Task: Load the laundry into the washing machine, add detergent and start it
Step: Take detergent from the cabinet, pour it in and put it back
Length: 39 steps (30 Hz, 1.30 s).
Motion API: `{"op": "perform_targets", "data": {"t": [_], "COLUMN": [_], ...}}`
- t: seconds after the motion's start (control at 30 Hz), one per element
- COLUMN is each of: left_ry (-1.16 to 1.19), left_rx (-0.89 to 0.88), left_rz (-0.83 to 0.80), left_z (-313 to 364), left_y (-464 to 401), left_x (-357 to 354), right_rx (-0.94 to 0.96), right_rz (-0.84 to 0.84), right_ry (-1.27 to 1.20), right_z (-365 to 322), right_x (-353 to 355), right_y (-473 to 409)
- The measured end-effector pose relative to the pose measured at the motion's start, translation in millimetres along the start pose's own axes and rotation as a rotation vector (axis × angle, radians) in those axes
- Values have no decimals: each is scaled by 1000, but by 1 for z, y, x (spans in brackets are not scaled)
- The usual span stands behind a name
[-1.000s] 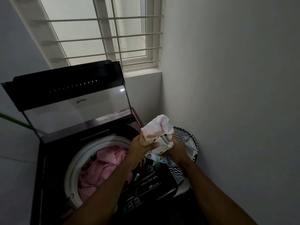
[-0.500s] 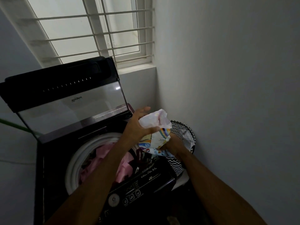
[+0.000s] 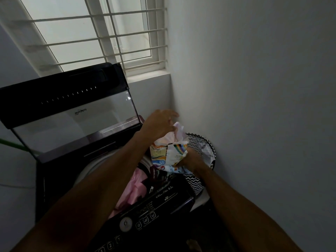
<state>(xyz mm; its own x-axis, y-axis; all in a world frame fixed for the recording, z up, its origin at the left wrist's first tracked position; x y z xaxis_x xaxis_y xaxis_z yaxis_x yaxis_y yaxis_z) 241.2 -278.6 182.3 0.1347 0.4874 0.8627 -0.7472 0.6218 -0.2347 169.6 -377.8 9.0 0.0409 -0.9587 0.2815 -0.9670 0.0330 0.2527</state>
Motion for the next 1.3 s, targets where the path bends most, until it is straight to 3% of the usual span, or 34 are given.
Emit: {"op": "perform_targets", "data": {"t": [0.13, 0.4, 0.5, 0.6, 0.73, 0.87, 1.03, 1.3], "left_ry": [-99, 73, 90, 132, 53, 31, -43, -136], "left_rx": [-58, 6, -32, -113, -32, -69, -21, -11], "left_rz": [18, 164, 147, -48, -408, -541, -366, -230], "left_z": [6, 2, 5, 16, 2, -5, -1, 7], "left_y": [-6, -9, -7, -6, 12, 39, 39, 41], "left_x": [-1, 10, 3, -5, -30, -32, -16, -20], "right_rx": [-29, 3, 3, -20, -81, -115, -145, -119], "right_rz": [-13, -63, -92, -82, -35, -5, 26, 127], "right_ry": [10, -41, -47, -43, -66, -92, -42, -75], "right_z": [5, 11, 19, 29, 35, 36, 23, 28], "right_x": [-1, 1, -1, -3, 1, 6, 12, 17], "right_y": [-2, -2, 0, 2, 1, 0, 4, 29]}}
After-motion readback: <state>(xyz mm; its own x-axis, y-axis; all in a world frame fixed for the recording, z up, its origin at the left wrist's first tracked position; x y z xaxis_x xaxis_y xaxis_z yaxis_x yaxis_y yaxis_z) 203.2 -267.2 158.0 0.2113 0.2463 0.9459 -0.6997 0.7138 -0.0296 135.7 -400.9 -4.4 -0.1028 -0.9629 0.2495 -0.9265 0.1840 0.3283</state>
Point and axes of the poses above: each hand's wrist, its own y-axis away from the middle knuckle, its own x-axis out of the back of the hand, z = x × y, the point moved 9 cm from there along -y, towards the middle knuckle, and after that the axes turned 6 degrees about -x, right-handed, at the moved point
